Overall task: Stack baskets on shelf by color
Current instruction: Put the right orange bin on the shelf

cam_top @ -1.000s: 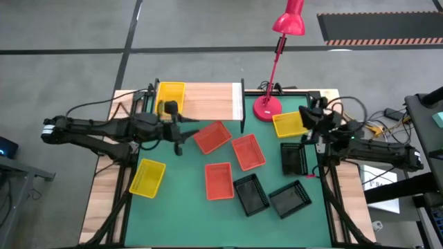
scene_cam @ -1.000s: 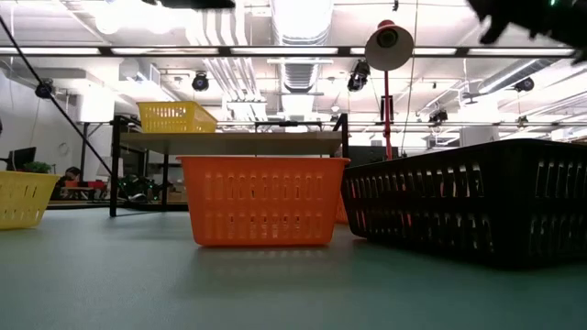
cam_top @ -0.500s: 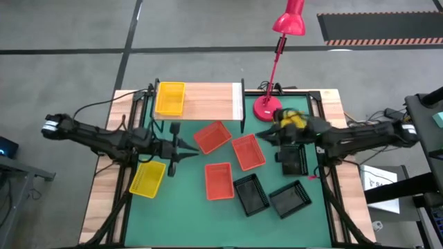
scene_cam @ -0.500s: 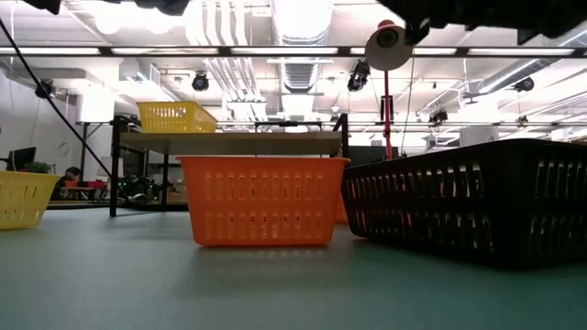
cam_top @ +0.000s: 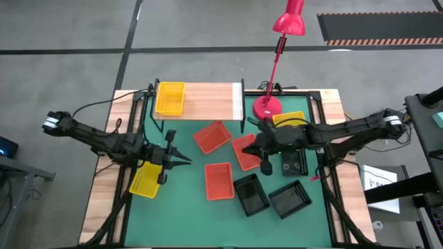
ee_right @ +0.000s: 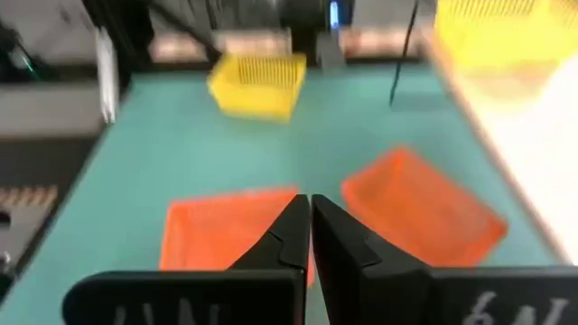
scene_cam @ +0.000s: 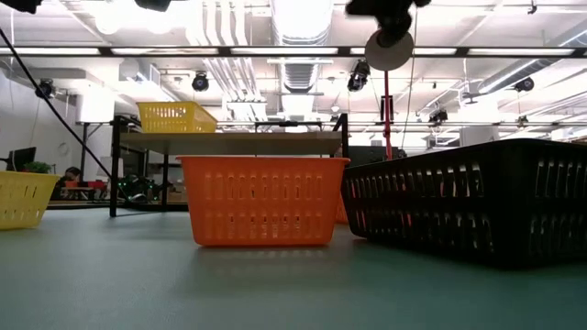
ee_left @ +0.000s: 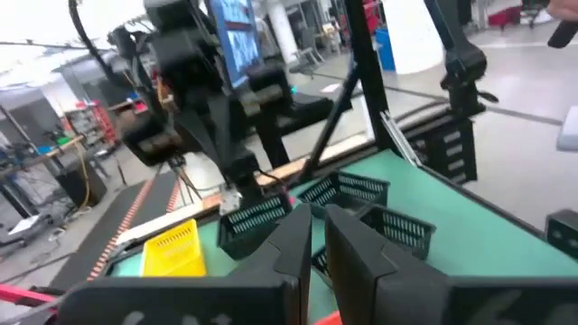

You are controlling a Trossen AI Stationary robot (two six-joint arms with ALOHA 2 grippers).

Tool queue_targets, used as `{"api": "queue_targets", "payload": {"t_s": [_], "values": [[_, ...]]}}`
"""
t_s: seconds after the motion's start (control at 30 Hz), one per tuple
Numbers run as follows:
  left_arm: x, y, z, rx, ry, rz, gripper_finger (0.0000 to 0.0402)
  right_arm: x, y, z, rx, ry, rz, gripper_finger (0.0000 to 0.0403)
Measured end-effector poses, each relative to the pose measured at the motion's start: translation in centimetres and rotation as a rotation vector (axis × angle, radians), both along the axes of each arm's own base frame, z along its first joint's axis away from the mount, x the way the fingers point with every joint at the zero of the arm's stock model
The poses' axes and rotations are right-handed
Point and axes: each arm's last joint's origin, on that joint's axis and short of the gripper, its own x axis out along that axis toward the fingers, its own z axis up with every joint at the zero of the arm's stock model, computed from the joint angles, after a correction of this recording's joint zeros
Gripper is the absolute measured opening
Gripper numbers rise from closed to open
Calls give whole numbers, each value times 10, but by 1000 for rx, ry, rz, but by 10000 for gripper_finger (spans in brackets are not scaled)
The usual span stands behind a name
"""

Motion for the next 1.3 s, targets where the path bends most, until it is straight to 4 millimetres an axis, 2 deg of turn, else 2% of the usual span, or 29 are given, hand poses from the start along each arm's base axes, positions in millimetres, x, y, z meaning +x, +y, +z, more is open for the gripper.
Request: {"api": "queue_targets", "payload": {"t_s": [0.1, 0.2, 0.37, 0.53, 0.8, 0.97, 1.1, 1.3], "values": [[-4, 0, -3, -20, 12, -3, 17, 8, 3, -6, 3, 210, -15, 9], [-10, 2, 0, -29, -15, -4, 17, 15, 5, -4, -12, 347, -22, 9], [-22, 8, 10, -60, -103, 46, 17, 28, 7, -21, -53, 554, -20, 9], [-31, 11, 10, -65, -136, 73, 17, 37, 9, -36, -37, 661, 13, 22], [-32, 12, 10, 77, -164, 91, 17, 39, 9, -64, -134, 869, 76, 114], [-31, 12, 10, 171, -175, 120, 17, 45, 10, -77, -169, 907, 104, 155], [-32, 13, 11, 221, -184, 131, 17, 50, 11, -91, -180, 948, 118, 166], [-32, 13, 10, 245, -178, 136, 17, 52, 12, -99, -159, 976, 134, 156]]}}
